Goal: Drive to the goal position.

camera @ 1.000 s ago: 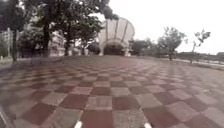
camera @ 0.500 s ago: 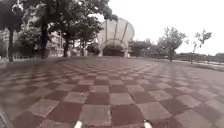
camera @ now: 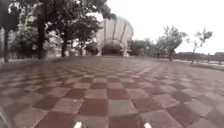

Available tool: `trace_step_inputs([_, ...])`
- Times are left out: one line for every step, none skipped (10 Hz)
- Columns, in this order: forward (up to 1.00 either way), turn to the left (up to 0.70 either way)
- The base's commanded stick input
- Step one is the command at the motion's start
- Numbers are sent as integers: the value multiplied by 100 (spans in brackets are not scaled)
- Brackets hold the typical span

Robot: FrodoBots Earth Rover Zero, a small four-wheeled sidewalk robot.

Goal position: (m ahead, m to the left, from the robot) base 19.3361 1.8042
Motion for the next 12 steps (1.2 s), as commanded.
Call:
trace_step_inputs([50,0])
trace_step_inputs([50,0])
trace_step_inputs([50,0])
trace_step_inputs([50,0])
trace_step_inputs([50,0])
trace_step_inputs([50,0])
trace_step_inputs([50,0])
trace_step_inputs([50,0])
trace_step_inputs([50,0])
trace_step_inputs([50,0])
trace_step_inputs([50,0])
trace_step_inputs([50,0])
